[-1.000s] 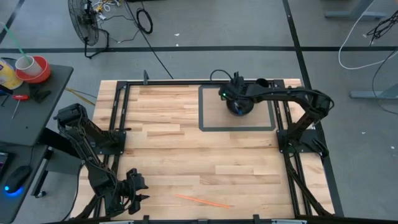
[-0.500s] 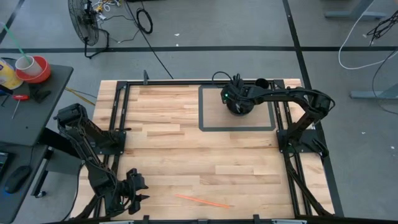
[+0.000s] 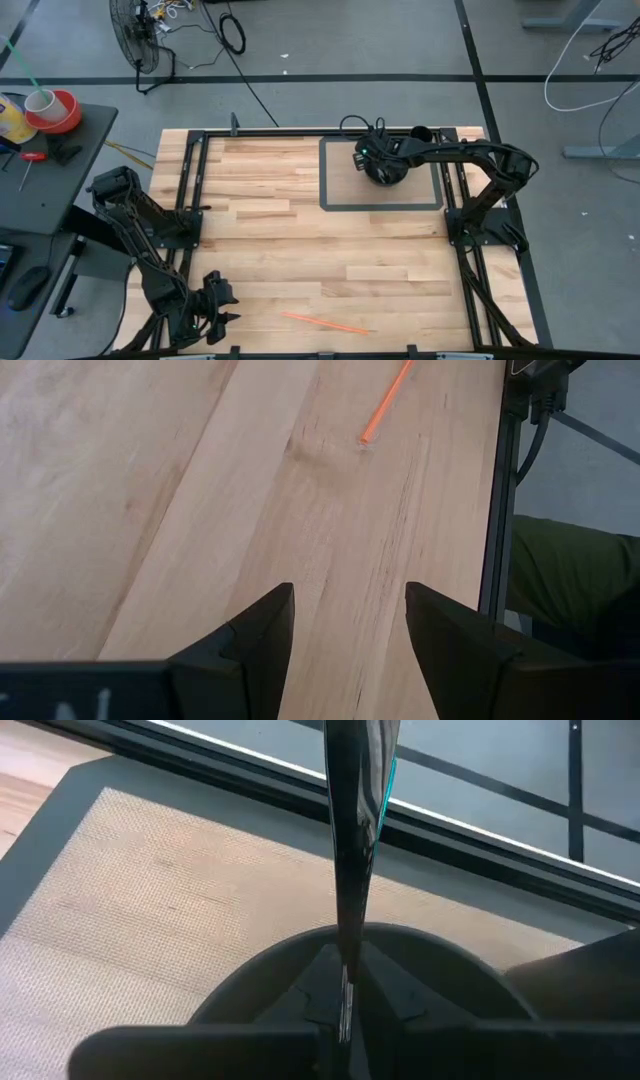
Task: Pick & Place Utensil
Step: Put the black spoon into the black bowl
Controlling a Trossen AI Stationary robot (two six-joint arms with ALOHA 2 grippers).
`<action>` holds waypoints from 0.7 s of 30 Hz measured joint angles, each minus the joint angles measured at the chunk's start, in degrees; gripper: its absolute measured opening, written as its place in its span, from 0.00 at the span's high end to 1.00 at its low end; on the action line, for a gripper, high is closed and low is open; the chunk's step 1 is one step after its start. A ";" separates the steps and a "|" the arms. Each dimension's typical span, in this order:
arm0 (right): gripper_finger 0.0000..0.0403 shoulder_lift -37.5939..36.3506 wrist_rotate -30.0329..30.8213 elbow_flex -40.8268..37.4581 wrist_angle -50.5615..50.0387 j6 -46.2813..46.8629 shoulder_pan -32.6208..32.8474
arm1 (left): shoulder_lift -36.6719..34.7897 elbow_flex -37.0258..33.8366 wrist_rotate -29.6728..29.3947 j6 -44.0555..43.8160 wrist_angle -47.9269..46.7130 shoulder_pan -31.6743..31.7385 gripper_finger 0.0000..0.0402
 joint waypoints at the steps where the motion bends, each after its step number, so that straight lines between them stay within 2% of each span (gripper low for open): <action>1: 0.94 0.00 -0.45 0.00 -0.04 -0.01 -0.04 | 0.00 0.00 -0.01 -0.01 0.02 0.00 0.51; 6: 0.94 0.00 -3.26 0.00 -0.15 -0.43 -0.39 | 0.00 0.00 0.00 0.00 0.00 0.00 0.51; 21: 0.94 0.00 -5.53 0.00 -0.88 -2.44 -1.01 | 0.00 0.00 0.00 0.00 0.00 0.01 0.51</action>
